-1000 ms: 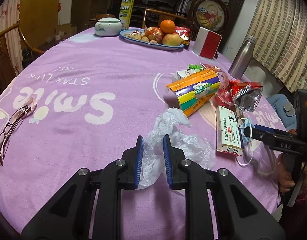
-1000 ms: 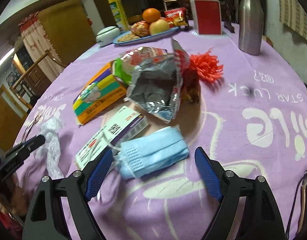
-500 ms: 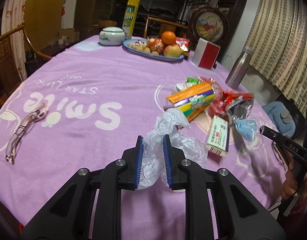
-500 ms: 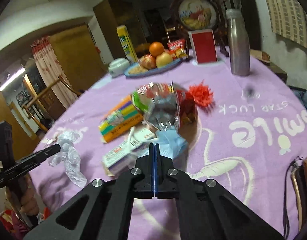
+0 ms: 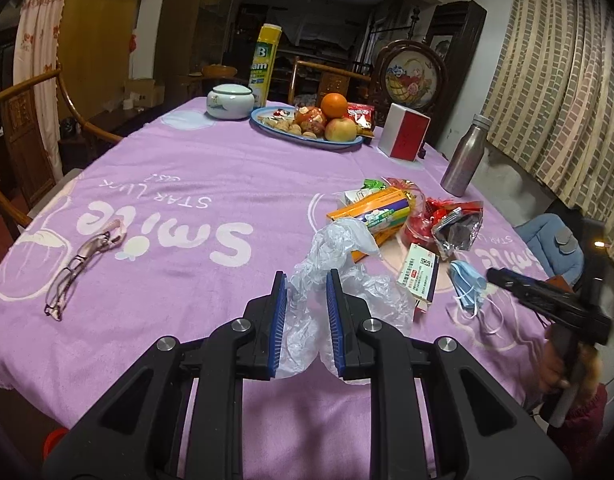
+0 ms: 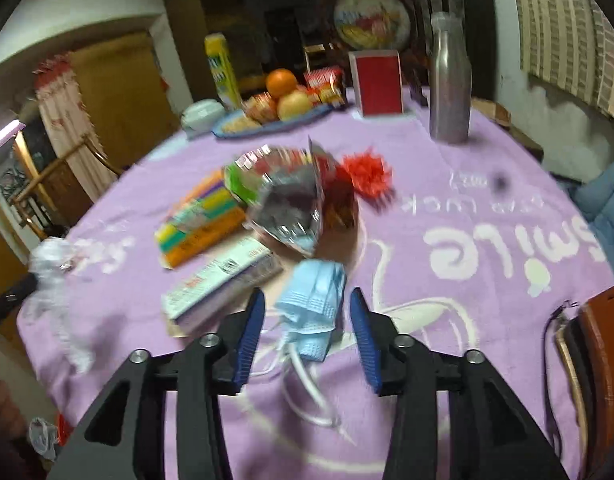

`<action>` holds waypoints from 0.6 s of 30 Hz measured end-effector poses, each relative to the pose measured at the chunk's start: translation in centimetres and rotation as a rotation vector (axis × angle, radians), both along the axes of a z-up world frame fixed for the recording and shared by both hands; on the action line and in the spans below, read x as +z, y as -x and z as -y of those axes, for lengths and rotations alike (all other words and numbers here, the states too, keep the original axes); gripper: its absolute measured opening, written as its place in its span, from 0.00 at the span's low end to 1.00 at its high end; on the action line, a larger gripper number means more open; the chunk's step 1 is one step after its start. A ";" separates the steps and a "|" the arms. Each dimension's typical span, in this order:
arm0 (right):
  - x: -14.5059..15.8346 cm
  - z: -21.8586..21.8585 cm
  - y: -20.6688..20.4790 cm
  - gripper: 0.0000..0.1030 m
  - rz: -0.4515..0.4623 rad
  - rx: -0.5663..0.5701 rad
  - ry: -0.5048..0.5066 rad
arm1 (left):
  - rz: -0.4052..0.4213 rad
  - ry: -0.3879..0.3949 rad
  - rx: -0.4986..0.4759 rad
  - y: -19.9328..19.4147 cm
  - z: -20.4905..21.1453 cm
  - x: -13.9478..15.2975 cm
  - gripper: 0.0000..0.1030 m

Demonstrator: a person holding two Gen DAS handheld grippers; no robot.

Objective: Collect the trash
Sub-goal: 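Hold the plastic bag in the left tool while the right tool grasps the blue mask, then carry the bag and mask to the red basket and release both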

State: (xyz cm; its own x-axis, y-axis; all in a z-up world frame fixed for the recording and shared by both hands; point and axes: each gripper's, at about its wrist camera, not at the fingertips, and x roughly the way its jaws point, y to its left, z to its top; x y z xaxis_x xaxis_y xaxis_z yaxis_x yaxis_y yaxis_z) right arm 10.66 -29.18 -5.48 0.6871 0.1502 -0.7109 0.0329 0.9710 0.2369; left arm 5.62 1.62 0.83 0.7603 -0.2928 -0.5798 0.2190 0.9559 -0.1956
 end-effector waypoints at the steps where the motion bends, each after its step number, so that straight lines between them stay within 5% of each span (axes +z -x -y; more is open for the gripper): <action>1: -0.9 0.0 -0.9 0.46 -0.048 0.005 -0.017 | 0.003 0.000 0.003 0.1 -0.1 0.1 0.21; 3: -2.3 0.2 -1.8 0.40 -0.107 0.012 -0.071 | 0.007 0.008 0.011 0.3 -0.5 0.3 0.21; 5: -2.4 0.5 -1.8 0.07 -0.109 0.021 -0.116 | 0.010 0.015 0.024 0.5 -1.0 0.5 0.21; 12: 3.3 0.6 4.0 0.07 0.156 0.024 -0.132 | 0.038 0.018 0.073 1.8 -3.2 1.5 0.21; 18: 5.9 -1.5 6.0 0.07 0.223 0.127 -0.168 | 0.047 0.032 0.134 3.8 -5.9 2.1 0.21</action>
